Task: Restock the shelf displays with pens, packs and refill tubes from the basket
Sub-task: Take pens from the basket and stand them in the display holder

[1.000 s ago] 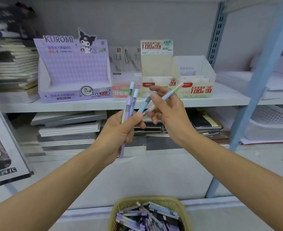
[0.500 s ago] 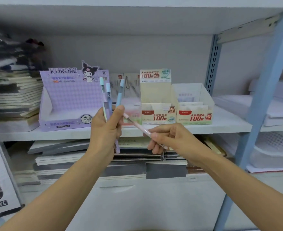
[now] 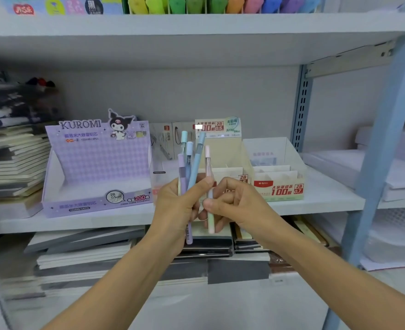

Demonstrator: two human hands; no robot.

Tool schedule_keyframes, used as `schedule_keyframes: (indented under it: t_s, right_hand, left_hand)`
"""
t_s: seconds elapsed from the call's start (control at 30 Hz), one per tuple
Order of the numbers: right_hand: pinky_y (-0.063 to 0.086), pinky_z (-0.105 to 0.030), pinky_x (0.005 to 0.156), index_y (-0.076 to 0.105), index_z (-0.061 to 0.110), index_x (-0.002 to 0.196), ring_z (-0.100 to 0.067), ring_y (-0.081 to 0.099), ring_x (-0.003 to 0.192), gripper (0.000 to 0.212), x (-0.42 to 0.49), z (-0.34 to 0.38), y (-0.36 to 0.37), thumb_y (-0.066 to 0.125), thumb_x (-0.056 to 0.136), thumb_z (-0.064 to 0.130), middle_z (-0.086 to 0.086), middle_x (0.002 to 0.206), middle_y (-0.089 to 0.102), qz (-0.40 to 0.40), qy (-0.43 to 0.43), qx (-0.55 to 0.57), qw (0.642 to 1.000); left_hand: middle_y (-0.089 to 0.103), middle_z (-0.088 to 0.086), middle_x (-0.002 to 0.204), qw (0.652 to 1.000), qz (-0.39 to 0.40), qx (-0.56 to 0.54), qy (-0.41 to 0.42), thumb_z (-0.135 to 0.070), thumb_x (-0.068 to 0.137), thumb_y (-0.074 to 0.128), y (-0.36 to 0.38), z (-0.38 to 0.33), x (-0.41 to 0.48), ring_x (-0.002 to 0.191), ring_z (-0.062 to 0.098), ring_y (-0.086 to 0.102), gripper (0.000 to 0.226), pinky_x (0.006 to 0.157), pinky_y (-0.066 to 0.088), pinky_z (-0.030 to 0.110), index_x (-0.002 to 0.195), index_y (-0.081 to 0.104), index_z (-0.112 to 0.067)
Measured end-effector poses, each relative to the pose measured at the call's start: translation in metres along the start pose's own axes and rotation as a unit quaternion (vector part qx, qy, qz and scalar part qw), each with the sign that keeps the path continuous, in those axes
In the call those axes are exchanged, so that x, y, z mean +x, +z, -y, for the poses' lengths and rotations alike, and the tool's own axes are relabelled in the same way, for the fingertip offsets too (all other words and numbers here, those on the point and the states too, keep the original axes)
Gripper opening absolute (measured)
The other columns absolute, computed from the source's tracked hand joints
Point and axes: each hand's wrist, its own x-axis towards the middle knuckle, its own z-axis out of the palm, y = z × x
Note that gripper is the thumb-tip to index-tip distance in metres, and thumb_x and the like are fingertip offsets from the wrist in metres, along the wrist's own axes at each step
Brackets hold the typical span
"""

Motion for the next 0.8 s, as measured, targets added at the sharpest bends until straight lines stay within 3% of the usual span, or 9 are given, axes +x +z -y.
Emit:
schedule_keyframes:
  t_s: [0.1, 0.2, 0.37, 0.47, 0.57, 0.7, 0.8]
  right_hand:
    - [0.058, -0.028, 0.057, 0.058, 0.002, 0.096, -0.025, 0.072, 0.076, 0.025, 0.003, 0.007, -0.006, 0.068, 0.085, 0.023, -0.012, 0.085, 0.074, -0.012, -0.013, -0.026, 1.000]
    - [0.057, -0.027, 0.059, 0.064, 0.007, 0.109, -0.021, 0.069, 0.076, 0.040, 0.014, 0.021, -0.011, 0.065, 0.082, 0.036, -0.005, 0.092, 0.073, -0.090, -0.061, -0.024, 0.994]
    - [0.056, -0.024, 0.061, 0.069, 0.005, 0.097, -0.016, 0.066, 0.067, 0.019, 0.043, 0.031, 0.004, 0.068, 0.087, 0.022, -0.003, 0.074, 0.069, -0.091, -0.094, -0.047, 0.990]
    - [0.056, -0.023, 0.063, 0.069, 0.007, 0.098, -0.015, 0.069, 0.073, 0.013, 0.061, 0.043, 0.003, 0.061, 0.093, 0.016, -0.004, 0.082, 0.072, -0.129, -0.126, -0.040, 0.983]
    - [0.056, -0.021, 0.061, 0.065, 0.004, 0.101, -0.015, 0.071, 0.073, 0.015, 0.083, 0.057, 0.001, 0.055, 0.097, 0.014, -0.003, 0.082, 0.074, -0.182, -0.154, -0.036, 0.971]
    - [0.060, -0.030, 0.071, 0.053, -0.001, 0.107, -0.019, 0.072, 0.081, 0.021, 0.105, 0.046, 0.021, 0.045, 0.102, 0.018, -0.016, 0.093, 0.072, -0.163, -0.127, -0.088, 0.975]
    - [0.056, -0.020, 0.076, 0.050, 0.001, 0.106, -0.012, 0.072, 0.084, 0.023, 0.103, 0.029, 0.033, 0.042, 0.103, 0.021, -0.009, 0.092, 0.073, -0.127, -0.109, -0.148, 0.975]
  left_hand:
    - [0.041, -0.005, 0.044, 1.000, 0.007, 0.022, 0.012, -0.030, 0.071, 0.079, -0.005, -0.004, 0.005, 0.035, 0.007, 0.029, 0.016, 0.035, 0.030, 0.016, 0.077, 0.071, -0.017]
    - [0.039, -0.004, 0.045, 0.999, 0.015, 0.047, 0.020, -0.039, 0.061, 0.079, -0.010, -0.007, 0.008, 0.038, 0.007, 0.028, 0.031, 0.036, 0.027, 0.016, 0.078, 0.071, -0.015]
    - [0.040, -0.006, 0.044, 0.997, 0.028, 0.055, 0.036, -0.034, 0.068, 0.078, -0.020, -0.011, 0.009, 0.037, 0.006, 0.030, 0.015, 0.036, 0.029, 0.015, 0.072, 0.073, -0.020]
    - [0.044, -0.009, 0.043, 0.997, -0.031, 0.033, 0.059, -0.033, 0.071, 0.076, -0.044, -0.023, 0.015, 0.035, 0.004, 0.034, 0.015, 0.035, 0.031, 0.013, 0.062, 0.068, -0.024]
    - [0.039, -0.006, 0.047, 0.991, -0.108, 0.056, 0.064, -0.034, 0.078, 0.075, -0.077, -0.033, 0.025, 0.039, 0.008, 0.029, 0.031, 0.037, 0.030, 0.016, 0.056, 0.054, -0.027]
    - [0.039, -0.004, 0.051, 0.989, -0.116, 0.076, 0.048, -0.039, 0.082, 0.071, -0.099, -0.036, 0.028, 0.041, 0.009, 0.029, 0.033, 0.039, 0.029, 0.019, 0.069, 0.048, -0.020]
    - [0.050, -0.004, 0.056, 0.985, -0.107, 0.121, 0.051, -0.044, 0.087, 0.064, -0.104, -0.033, 0.030, 0.042, 0.009, 0.033, 0.030, 0.044, 0.032, 0.021, 0.080, 0.057, -0.016]
